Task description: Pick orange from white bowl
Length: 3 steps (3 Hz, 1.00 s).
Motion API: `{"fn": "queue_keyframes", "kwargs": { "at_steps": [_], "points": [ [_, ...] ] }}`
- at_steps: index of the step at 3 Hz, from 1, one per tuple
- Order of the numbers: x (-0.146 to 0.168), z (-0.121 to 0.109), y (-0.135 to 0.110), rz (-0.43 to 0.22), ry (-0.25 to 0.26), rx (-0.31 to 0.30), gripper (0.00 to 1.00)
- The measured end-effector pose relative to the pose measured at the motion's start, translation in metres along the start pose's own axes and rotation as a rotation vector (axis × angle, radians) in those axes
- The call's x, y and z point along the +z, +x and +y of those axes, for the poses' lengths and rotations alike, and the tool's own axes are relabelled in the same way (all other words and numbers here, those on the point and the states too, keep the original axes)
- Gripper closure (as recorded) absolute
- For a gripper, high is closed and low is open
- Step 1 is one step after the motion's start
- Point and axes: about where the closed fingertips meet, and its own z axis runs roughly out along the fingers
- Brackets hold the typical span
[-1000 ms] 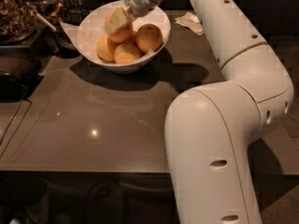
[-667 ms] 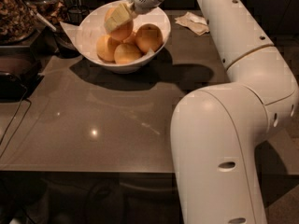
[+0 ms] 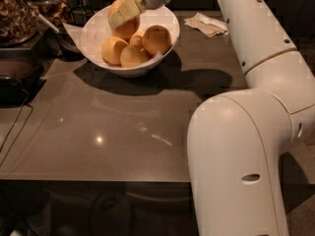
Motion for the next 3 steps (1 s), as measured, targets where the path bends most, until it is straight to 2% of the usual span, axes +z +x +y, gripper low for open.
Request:
{"fn": "queue_keyframes", "kwargs": {
  "at_steps": [1, 2, 3],
  "points": [
    [0.000, 0.000, 0.000, 0.000, 0.000, 0.000, 1.00],
    [-0.002, 0.009, -0.001, -0.013, -0.027, -0.008, 1.00],
    [-0.016, 0.048, 0.001, -0.054, -0.094, -0.030, 1.00]
  ]
}}
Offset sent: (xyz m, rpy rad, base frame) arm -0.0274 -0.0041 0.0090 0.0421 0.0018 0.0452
